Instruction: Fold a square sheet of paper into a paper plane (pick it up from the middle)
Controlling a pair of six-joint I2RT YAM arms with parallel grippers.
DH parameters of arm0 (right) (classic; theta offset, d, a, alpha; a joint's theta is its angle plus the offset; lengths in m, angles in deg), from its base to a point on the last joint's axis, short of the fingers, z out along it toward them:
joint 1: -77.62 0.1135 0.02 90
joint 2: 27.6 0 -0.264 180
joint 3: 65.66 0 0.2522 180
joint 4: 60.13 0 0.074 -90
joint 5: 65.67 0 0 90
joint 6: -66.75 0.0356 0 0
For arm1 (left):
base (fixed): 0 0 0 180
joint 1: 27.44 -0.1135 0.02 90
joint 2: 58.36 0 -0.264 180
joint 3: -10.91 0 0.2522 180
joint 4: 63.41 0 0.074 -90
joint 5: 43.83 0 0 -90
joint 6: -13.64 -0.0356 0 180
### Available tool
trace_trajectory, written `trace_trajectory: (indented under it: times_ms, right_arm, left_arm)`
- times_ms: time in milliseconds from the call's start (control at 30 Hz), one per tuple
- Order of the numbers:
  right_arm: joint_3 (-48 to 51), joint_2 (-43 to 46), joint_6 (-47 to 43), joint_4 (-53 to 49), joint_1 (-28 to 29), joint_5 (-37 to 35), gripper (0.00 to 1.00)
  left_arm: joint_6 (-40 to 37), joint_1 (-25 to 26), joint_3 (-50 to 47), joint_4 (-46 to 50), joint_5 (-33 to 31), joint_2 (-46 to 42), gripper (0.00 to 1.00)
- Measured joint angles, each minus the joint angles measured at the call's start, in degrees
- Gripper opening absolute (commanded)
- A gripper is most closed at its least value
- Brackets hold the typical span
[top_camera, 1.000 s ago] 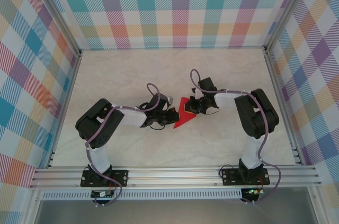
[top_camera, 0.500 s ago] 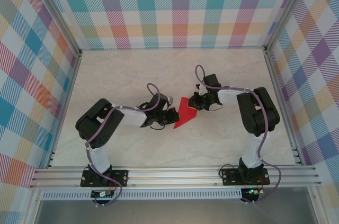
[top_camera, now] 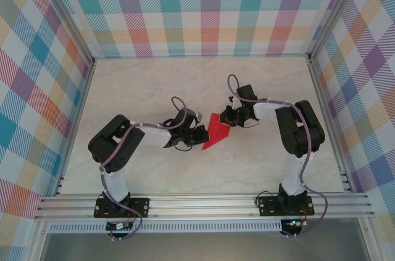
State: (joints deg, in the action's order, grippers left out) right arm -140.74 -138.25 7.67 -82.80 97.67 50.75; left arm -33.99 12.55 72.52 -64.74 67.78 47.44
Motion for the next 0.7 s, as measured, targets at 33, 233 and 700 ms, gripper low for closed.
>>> trace_trajectory:
  times_ms: [33,233,700]
  right_arm:
    - [-0.2,-0.3,-0.1,-0.2,-0.1,0.1,0.08]
    - [-2.8,-1.5,-0.2,-1.7,-1.9,-1.1,0.08]
    - [-1.0,6.6,1.6,-1.8,-3.0,-6.3,0.10]
  left_arm:
    - [0.0,0.0,0.0,0.0,0.0,0.0,0.00]
    - [0.0,0.0,0.0,0.0,0.0,0.0,0.00]
    - [-0.2,0.0,0.0,0.0,0.2,0.0,0.00]
